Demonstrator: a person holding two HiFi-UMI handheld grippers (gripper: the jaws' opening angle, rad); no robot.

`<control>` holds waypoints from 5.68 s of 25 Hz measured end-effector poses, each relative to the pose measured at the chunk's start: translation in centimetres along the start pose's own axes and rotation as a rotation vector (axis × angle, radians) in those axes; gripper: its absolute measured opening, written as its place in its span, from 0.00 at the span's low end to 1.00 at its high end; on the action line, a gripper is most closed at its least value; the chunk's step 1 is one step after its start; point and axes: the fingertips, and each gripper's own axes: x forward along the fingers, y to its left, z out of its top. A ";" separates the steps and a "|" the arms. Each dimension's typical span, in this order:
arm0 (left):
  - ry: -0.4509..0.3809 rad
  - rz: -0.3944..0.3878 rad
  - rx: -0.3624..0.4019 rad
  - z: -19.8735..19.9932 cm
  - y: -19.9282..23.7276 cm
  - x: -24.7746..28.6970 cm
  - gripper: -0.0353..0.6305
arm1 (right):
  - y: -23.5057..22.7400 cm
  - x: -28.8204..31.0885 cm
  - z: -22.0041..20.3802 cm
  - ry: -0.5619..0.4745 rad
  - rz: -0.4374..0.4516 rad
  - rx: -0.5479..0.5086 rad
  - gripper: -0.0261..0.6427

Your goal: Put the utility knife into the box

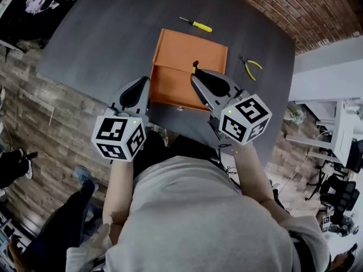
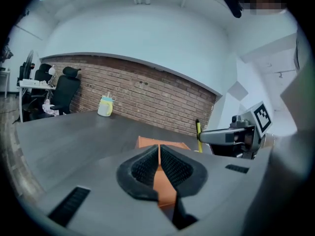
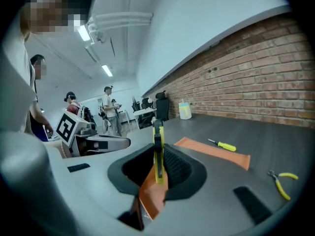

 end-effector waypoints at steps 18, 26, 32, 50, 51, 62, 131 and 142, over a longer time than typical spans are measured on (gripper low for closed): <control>0.101 0.015 -0.130 -5.7 1.6 -1.2 0.09 | -3.1 4.3 -9.3 0.424 -0.009 -0.179 0.14; 0.137 0.019 -0.149 -7.2 1.9 -1.4 0.09 | -3.2 5.7 -12.8 0.546 0.003 -0.203 0.14; 0.158 0.003 -0.150 -7.9 1.2 -1.0 0.09 | -3.5 5.9 -14.6 0.667 -0.001 -0.248 0.14; 0.180 -0.028 -0.132 -8.6 -0.1 -0.6 0.09 | -3.9 6.5 -16.6 0.759 -0.041 -0.246 0.15; 0.180 -0.031 -0.130 -8.5 -0.1 -0.5 0.09 | -4.0 6.6 -16.6 0.758 -0.042 -0.246 0.15; 0.165 -0.048 -0.101 -7.1 0.2 -0.2 0.09 | -2.6 6.2 -13.7 0.637 -0.021 -0.204 0.24; 0.128 -0.248 0.065 -0.8 -6.2 3.6 0.09 | -0.5 -2.8 1.7 -0.299 -0.032 0.305 0.05; 0.152 -0.274 0.075 -1.3 -6.6 4.2 0.09 | -1.5 -3.2 2.4 -0.214 0.031 0.216 0.05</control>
